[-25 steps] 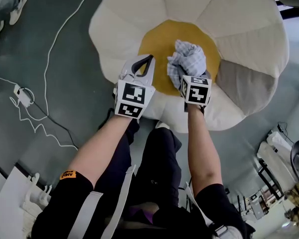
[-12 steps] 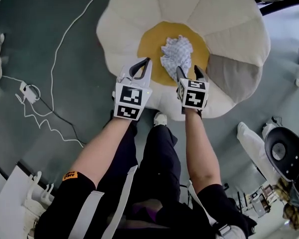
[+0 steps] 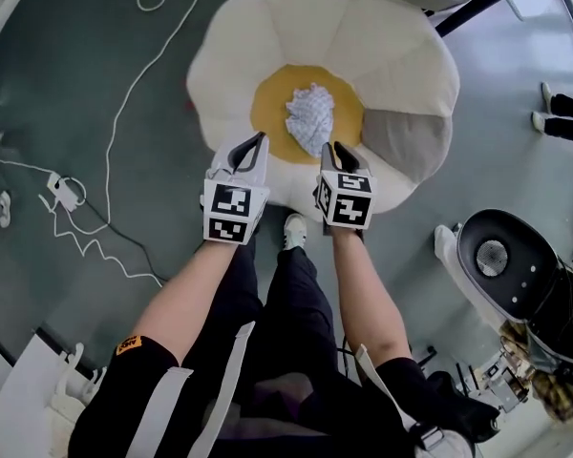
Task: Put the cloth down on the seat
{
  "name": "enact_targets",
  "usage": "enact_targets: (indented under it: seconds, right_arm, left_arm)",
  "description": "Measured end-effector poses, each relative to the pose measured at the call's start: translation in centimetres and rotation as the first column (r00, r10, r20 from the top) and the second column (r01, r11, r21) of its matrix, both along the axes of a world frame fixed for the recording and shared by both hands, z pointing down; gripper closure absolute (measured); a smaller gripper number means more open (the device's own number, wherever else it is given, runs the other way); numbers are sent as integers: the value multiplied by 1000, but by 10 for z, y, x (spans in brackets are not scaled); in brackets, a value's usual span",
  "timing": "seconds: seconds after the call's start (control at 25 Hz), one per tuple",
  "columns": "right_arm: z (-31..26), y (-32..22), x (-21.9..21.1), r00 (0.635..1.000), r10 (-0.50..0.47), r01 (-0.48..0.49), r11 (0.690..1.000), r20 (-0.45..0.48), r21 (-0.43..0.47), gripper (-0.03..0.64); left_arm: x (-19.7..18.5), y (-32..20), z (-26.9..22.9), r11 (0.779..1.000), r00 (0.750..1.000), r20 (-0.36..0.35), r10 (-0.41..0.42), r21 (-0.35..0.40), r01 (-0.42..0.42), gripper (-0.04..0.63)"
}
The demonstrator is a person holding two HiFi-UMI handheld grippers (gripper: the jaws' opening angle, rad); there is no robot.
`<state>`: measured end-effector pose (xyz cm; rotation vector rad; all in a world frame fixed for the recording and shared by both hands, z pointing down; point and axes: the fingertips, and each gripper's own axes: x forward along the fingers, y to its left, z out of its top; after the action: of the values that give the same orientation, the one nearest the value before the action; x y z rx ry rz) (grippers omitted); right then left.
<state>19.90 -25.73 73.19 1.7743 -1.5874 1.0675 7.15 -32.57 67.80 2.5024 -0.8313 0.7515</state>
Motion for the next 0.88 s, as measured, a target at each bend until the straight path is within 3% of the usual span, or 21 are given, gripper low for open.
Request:
enact_targets:
  seconds: [0.16, 0.56, 0.88]
  right_arm:
    - [-45, 5, -2, 999, 11, -9, 999, -35, 53, 615]
    - [-146, 33, -21, 998, -27, 37, 984, -58, 172, 617]
    - [-219, 68, -23, 986, -146, 160, 957, -76, 243, 617]
  left_arm:
    - [-5, 11, -33, 1000, 1000, -9, 13, 20, -13, 592]
    - [-11, 52, -111, 999, 998, -65, 3, 35, -1, 592]
    - [3, 86, -184, 997, 996, -94, -2, 83, 10, 592]
